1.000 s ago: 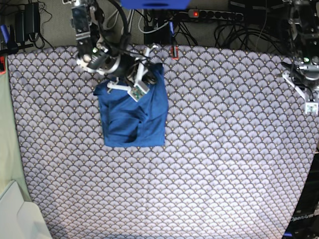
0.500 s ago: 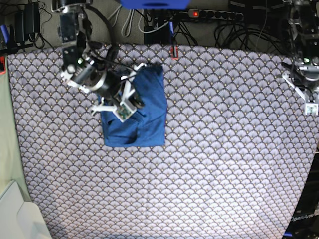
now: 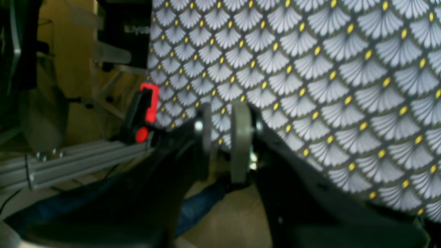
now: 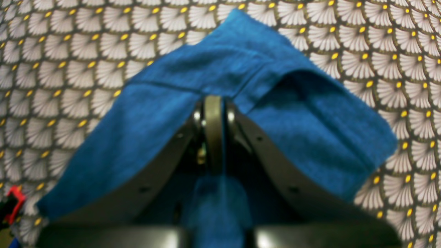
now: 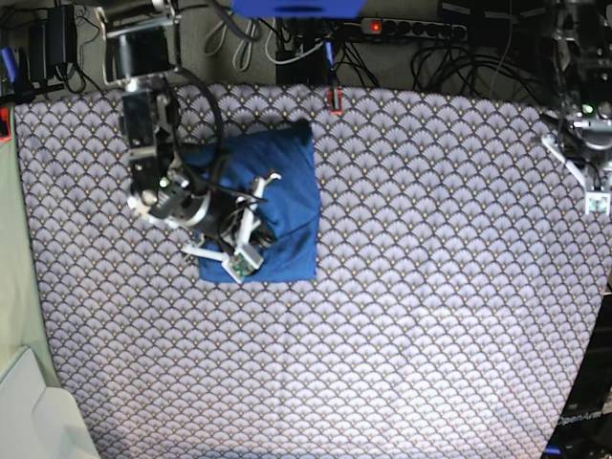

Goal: Fold the T-shirt properly
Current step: 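Press and smooth the bundle's surface with the right gripper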

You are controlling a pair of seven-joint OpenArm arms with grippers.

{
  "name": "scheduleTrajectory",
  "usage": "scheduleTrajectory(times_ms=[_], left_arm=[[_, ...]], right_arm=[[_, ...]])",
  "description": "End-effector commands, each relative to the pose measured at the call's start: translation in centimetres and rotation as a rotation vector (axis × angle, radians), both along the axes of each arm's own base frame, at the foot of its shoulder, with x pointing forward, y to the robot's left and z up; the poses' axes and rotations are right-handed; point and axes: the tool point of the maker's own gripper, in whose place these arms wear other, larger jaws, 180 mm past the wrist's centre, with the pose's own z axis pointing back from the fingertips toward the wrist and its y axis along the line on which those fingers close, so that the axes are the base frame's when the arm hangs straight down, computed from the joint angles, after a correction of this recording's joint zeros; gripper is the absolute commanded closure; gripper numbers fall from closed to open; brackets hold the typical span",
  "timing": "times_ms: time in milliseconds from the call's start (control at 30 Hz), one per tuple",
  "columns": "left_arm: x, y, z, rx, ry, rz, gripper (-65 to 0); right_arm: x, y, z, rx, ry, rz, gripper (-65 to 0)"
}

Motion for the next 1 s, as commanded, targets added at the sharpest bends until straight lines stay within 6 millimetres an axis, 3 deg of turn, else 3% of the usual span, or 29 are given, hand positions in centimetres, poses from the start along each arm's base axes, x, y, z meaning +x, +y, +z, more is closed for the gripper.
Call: scheduleTrajectory(times_ms=[0, 333, 700, 867, 967], left_arm=[[0.6, 0.5, 1.4, 0.036, -0.035, -0.012, -10.0], [0.6, 0.4, 1.5, 0.039, -0.036, -0.015, -10.0], [0.2, 1.7, 2.2, 0.136, -0.015, 0.005, -10.0], [-0.4, 1.5, 2.0, 0.136, -0.002, -0.003, -10.0], [-0.5, 1.4, 2.2, 0.141, -0.006, -0.014, -10.0]], right_arm=[[1.2, 0.4, 1.4, 0.041, -0.046, 0.001, 0.0], [3.9, 0.0, -1.7, 0.098, 0.024, -0.032, 0.0], [7.0, -0.8, -0.6, 0.097, -0.001, -0.046, 0.0], [7.3, -1.7, 2.5, 0.077, -0.106, -0.038, 0.0], [6.6, -2.7, 5.5, 0.047, -0.212, -0.023, 0.0]])
